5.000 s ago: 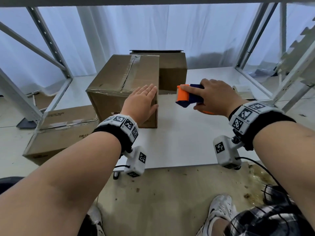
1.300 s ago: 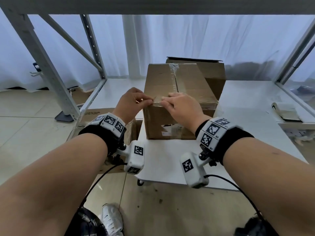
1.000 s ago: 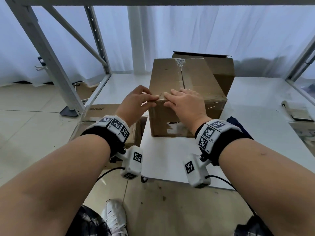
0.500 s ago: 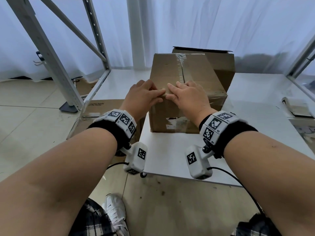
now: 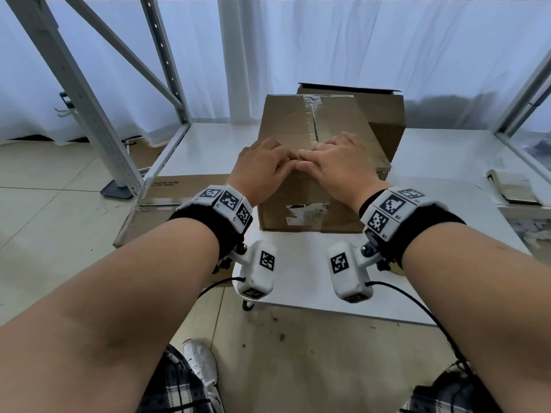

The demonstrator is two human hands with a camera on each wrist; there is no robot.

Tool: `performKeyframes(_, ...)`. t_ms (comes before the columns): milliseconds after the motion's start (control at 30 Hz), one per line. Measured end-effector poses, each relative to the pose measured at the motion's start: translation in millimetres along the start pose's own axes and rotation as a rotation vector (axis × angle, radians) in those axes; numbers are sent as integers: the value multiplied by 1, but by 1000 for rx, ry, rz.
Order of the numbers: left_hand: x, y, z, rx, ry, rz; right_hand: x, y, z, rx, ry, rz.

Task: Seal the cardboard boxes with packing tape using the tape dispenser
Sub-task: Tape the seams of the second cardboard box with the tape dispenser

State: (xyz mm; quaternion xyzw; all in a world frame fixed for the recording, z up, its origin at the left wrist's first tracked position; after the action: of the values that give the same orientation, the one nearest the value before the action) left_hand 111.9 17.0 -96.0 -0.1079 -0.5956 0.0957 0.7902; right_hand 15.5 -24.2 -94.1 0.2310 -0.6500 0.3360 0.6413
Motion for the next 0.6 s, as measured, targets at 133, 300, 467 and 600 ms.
performKeyframes(133,-8,-2,-4,7,19,-22,-12,7,19,-64,142,-48)
performKeyframes(300,-12,-3,-3,-57,-127,-51,-18,6,14,-68,160,-66)
performKeyframes(467,-10,-12,18,-128,-179,-89,-1,13,26,5,5,-60)
performKeyframes(600,-17,-30,39,-144,-97,-116,19,19,61,-66,-192,5)
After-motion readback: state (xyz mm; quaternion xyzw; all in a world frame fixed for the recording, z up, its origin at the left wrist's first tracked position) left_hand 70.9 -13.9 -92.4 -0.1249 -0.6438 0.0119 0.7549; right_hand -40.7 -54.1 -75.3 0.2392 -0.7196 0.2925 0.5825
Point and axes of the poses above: each hand's wrist, its own y-axis away from the middle knuckle, its own x-axis out of the back of the hand, z = x × y, the point moved 10 cm from there along -y, towards the middle knuckle, and after that the axes turned 6 degrees about -z, right-handed, at the moved point
